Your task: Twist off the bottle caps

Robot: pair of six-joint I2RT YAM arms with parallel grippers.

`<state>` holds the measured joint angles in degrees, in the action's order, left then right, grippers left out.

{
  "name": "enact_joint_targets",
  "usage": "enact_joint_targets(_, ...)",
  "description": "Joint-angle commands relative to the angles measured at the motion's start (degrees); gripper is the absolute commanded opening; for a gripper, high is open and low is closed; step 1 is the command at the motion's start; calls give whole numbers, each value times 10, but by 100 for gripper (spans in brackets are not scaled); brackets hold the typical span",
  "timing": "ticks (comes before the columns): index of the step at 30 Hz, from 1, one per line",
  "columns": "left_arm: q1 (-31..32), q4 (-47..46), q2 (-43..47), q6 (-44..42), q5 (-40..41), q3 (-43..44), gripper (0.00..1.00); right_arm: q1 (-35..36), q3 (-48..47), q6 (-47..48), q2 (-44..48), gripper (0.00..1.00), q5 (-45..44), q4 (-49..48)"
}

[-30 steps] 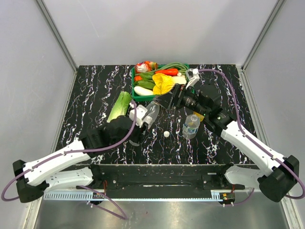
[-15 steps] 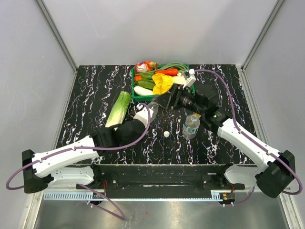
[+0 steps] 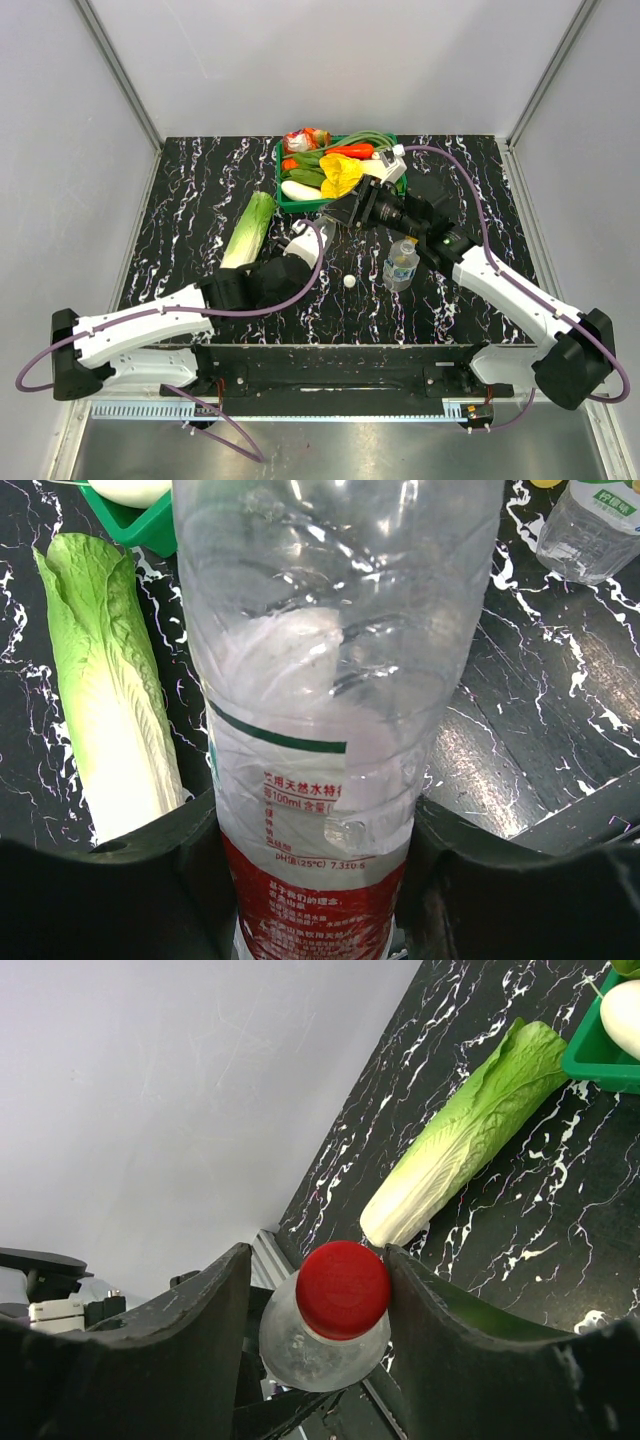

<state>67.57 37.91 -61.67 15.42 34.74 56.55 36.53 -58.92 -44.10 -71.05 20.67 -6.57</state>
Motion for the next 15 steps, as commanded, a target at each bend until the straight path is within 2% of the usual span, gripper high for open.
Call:
enact_joint_targets(1, 5, -1, -7, 8, 25, 22, 22, -5, -15, -8, 13, 60, 8, -33)
enact_joint_targets(4, 6, 1, -12, 10, 27, 22, 22, -6, -12, -6, 13, 58, 7, -32)
enact_joint_targets(8, 7, 1, -13, 11, 28, 18, 22, -9, -21, -5, -1, 38, 19, -22)
enact_joint_targets(11, 6, 1, -13, 11, 31, 14, 22, -9, -22, 0, -4, 30, 24, -22)
enact_joint_targets(14, 6, 1, -13, 12, 32, 10, 21, -9, -19, 8, -3, 5, 18, -19)
enact_joint_targets(15, 6, 1, -12, 13, 31, 8, 21, -9, -19, 10, -3, 0, 18, -18)
